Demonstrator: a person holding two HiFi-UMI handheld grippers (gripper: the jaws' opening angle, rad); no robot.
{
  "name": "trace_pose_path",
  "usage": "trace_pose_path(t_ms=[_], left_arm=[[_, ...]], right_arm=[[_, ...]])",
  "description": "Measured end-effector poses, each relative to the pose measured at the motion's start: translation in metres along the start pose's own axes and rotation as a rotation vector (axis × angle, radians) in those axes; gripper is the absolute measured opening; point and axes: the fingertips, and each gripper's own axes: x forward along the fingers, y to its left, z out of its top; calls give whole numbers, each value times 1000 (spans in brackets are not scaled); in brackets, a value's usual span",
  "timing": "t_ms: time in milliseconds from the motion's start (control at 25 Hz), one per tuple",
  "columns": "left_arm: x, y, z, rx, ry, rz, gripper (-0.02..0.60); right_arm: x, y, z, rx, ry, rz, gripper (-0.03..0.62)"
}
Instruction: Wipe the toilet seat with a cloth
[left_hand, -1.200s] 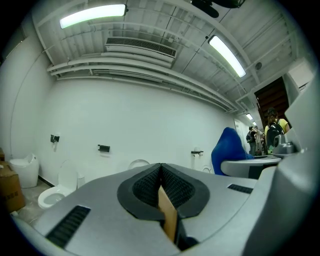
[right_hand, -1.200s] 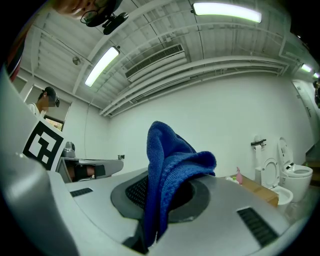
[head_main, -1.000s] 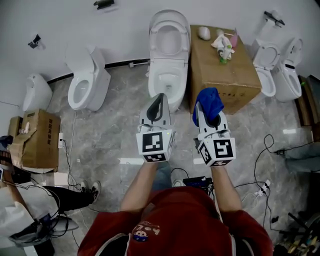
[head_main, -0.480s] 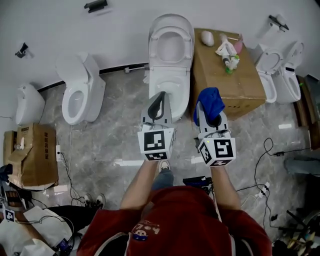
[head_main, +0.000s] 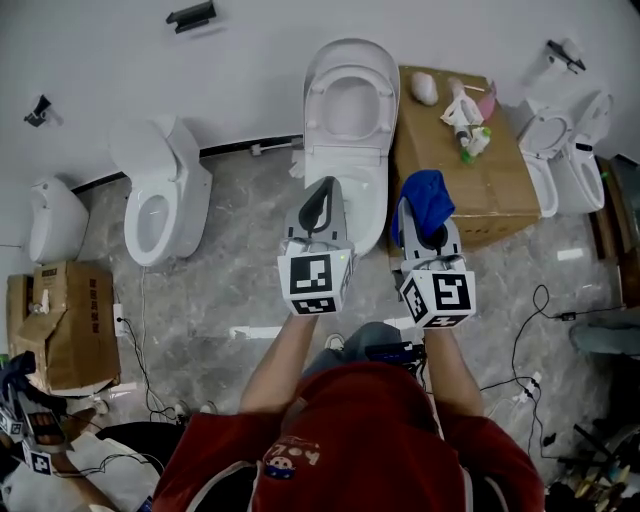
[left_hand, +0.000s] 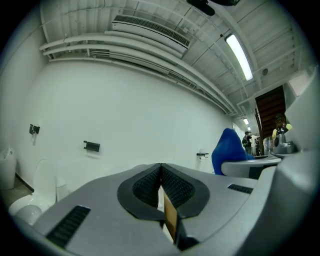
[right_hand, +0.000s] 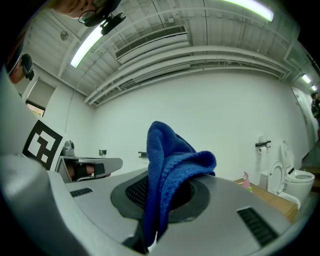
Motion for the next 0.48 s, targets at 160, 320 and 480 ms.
trace_pose_path(t_ms=[160, 320, 480], left_arm=[[28, 7, -7, 14, -2, 3, 17], [55, 4, -20, 37, 6, 12, 17], [113, 5, -45, 63, 16, 29, 17]], right_arm=[[24, -18, -9, 5, 5, -10, 60], [44, -43, -23, 12, 13, -15, 60], [96, -85, -53, 23, 37, -2, 60]])
